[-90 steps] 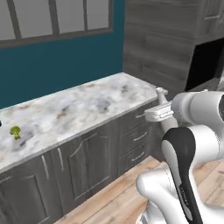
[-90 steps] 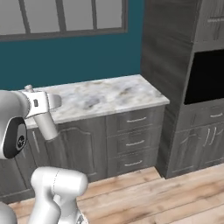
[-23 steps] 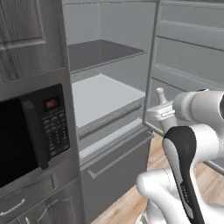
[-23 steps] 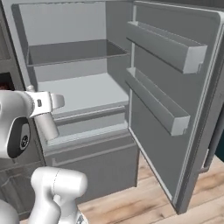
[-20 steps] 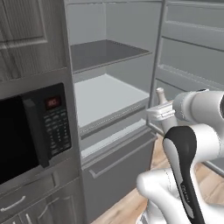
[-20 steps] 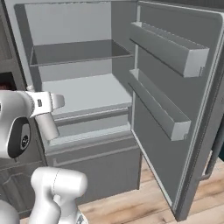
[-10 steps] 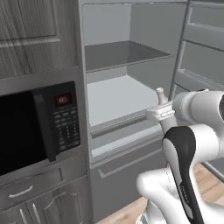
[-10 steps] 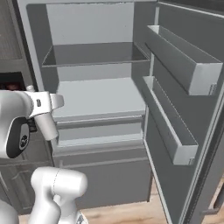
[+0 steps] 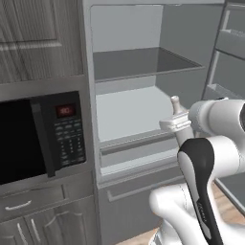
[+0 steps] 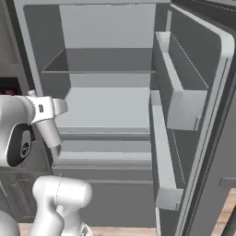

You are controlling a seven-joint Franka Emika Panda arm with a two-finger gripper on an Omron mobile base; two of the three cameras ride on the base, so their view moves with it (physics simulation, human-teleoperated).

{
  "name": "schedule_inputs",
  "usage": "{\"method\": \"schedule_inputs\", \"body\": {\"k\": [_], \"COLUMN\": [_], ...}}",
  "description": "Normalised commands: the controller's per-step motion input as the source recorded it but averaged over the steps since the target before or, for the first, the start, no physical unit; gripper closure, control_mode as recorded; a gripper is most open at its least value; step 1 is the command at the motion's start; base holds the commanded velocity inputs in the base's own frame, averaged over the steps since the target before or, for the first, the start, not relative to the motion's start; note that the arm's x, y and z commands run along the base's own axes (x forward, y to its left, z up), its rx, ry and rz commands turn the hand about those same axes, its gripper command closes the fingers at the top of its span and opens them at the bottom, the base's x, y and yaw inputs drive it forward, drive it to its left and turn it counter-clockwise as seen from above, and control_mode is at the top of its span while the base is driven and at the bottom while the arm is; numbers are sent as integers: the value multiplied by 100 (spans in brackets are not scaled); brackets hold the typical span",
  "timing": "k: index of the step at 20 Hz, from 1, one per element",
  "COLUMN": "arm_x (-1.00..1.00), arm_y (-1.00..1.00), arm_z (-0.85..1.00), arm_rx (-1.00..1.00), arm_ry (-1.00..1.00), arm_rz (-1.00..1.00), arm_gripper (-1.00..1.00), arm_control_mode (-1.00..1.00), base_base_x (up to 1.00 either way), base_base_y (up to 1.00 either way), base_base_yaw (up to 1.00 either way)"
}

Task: Place the liquor and beer on the top shelf of the fridge to keep them out of children's reach, and place the broccoli on lower shelves for easy access.

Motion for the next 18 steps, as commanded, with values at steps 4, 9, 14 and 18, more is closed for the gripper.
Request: {"method": "schedule_inputs", "body": {"k": [4,9,14,18], "arm_x": [0,0,4,0], "arm_y": [0,0,-8,-11], "arm_z": [0,0,0,7], "arm_rx": [0,0,1,1], "arm_ry": [0,0,-5,-15], "arm_rz": [0,0,0,-1], "arm_gripper": [100,100,100,100], "arm_control_mode": [100,100,-100,-100], "base_base_x": [39,32,15,0], "base_base_y": [-38,-35,-15,0], "base_base_yaw": [26,23,9,0]}}
